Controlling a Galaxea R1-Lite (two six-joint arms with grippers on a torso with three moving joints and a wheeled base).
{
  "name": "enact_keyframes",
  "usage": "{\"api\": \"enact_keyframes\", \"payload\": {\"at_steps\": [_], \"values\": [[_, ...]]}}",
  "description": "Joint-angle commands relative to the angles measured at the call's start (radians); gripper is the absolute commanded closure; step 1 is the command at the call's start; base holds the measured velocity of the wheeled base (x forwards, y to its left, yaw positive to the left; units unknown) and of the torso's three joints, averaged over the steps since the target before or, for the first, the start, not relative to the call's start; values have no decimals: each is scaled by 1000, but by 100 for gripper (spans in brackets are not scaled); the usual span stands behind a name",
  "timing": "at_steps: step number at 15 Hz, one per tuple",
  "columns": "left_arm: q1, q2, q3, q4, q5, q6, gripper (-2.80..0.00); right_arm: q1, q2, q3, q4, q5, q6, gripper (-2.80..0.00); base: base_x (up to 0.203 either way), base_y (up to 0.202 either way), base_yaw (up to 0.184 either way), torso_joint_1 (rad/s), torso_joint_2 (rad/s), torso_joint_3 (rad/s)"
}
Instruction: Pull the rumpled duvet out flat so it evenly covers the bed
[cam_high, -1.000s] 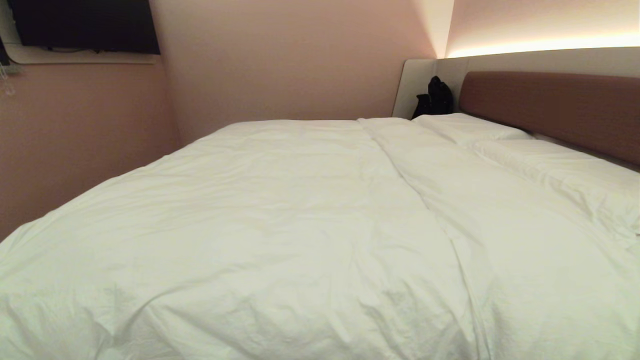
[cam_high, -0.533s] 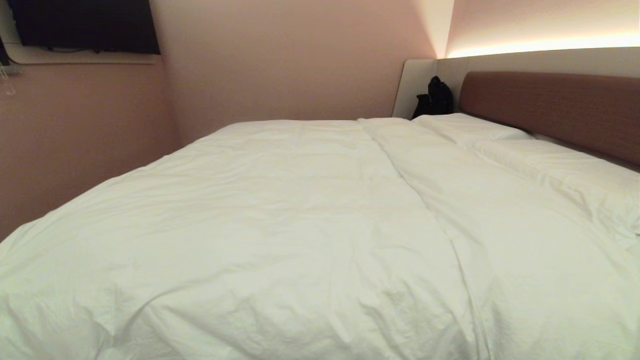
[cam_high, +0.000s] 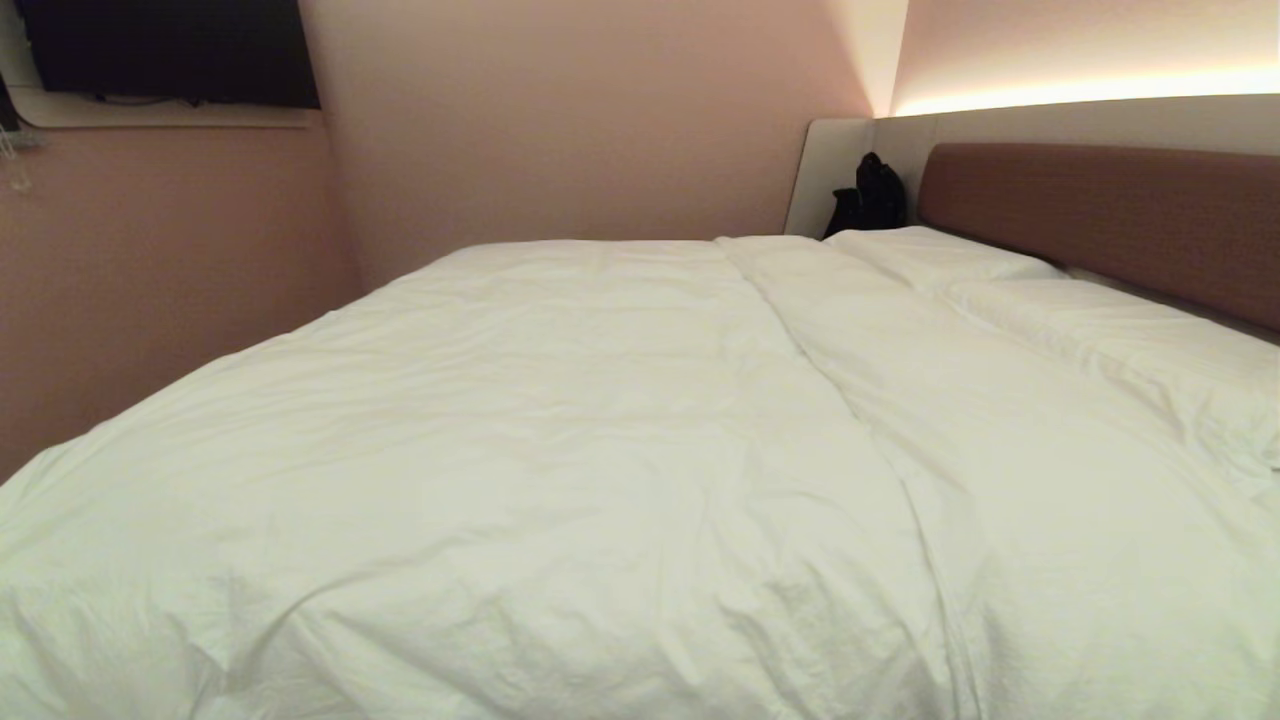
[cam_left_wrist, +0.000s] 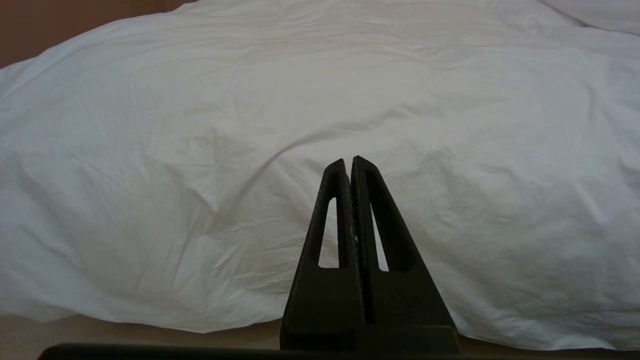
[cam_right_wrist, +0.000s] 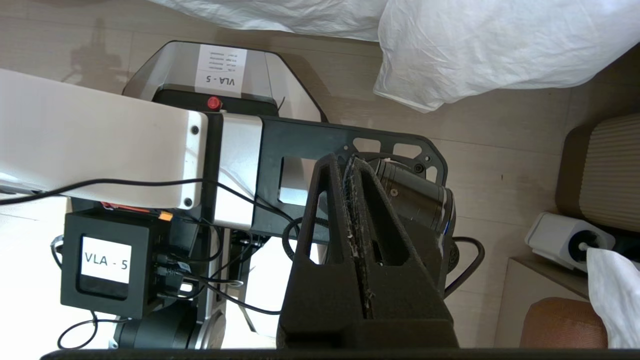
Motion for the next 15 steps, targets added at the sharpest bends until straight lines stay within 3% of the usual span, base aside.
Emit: {"api": "enact_keyframes", "payload": {"at_steps": [1, 9, 15], "values": [[0, 0, -1, -1, 0, 0, 0, 0, -32, 20, 47, -5, -3, 0, 0, 0, 0, 0, 0, 0], [0, 0, -1, 0, 0, 0, 0, 3, -96, 85, 47, -24, -4, 0, 0, 0, 0, 0, 0, 0], [0, 0, 0, 0, 0, 0, 0, 93, -176, 104, 47, -23, 8, 0, 0, 0, 0, 0, 0, 0]]}}
